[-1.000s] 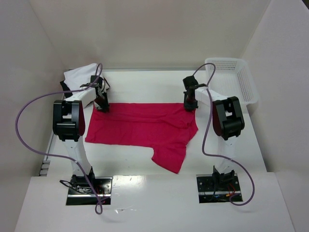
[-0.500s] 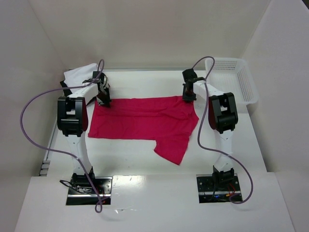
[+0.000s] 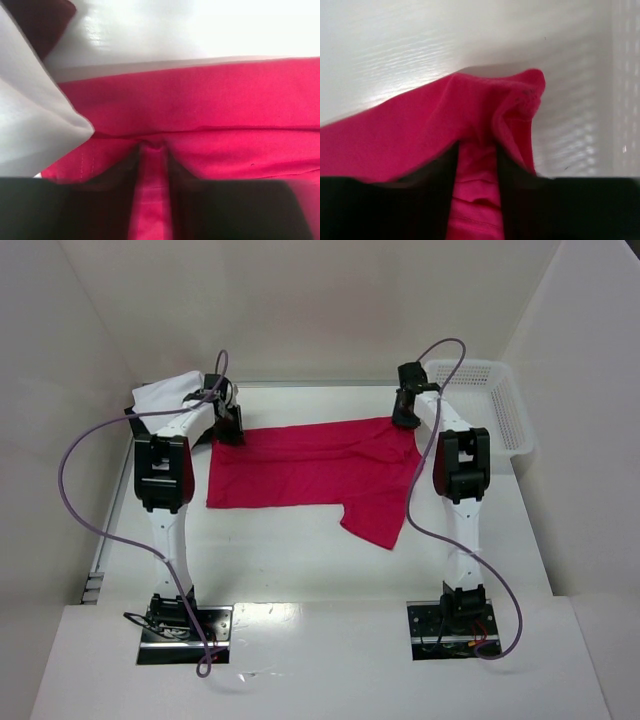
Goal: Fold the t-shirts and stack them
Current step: Fold the flattened tshirt in 1/3 of the way, then grap the side of the flattened tshirt closest away from the robot with both arms
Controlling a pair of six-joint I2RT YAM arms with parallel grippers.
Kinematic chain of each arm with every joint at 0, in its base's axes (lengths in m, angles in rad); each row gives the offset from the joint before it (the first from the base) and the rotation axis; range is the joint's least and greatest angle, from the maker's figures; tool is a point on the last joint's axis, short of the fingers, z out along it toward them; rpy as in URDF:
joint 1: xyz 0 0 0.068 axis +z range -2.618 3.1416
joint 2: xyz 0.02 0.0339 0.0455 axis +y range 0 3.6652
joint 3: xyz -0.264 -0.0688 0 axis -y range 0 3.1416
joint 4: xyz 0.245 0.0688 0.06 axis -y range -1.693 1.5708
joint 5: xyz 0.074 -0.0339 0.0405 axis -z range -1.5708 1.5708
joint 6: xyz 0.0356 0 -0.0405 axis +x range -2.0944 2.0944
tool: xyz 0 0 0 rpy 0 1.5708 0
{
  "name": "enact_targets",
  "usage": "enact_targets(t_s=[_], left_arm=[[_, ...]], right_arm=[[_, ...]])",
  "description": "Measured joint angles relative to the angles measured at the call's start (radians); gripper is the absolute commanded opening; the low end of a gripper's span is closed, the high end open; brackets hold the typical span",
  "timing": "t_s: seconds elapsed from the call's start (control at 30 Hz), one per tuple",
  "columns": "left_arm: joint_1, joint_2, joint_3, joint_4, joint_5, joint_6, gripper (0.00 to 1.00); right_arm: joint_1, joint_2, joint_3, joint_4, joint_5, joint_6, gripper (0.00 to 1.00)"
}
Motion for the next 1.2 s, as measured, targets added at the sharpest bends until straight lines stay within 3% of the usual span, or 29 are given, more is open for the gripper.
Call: enact_targets(t_s=[0.1,0.13,0.37,0.53,0.8,1.07,1.2], left_arm=[[0.003,0.0,0.026,-0.01,-0.001,-0.008,0.57],[0.005,0.0,0.037,-0.009,0.0,-0.01,0.69],[0.011,-0.058,0.015,0.004,0.016,-0.015,0.76],[0.012,-0.248,-0.176,0.02,0.024,-0.016,0.83],[0.012,-0.543,-0.521,0.017,0.013,-0.056,0.83],[0.051,-0.634,-0.743,0.035,0.004,-0.204,0.83],[0.078,-0.664,-0.8,0.037,0.003,-0.258,0.83]], right_arm=[[-0.002,-0.001,0.018,0.005,-0.032,-0.016,0.73],[-0.002,-0.003,0.018,0.01,-0.051,-0.019,0.83],[-0.002,-0.111,-0.089,0.025,-0.136,-0.026,0.95],[-0.002,-0.354,-0.332,0.083,-0.186,-0.003,0.98],[-0.002,-0.722,-0.658,0.127,-0.264,0.076,0.95],[0.035,-0.885,-0.967,0.025,-0.302,0.183,0.95],[0.128,-0.976,-1.088,-0.046,-0.306,0.264,0.95]])
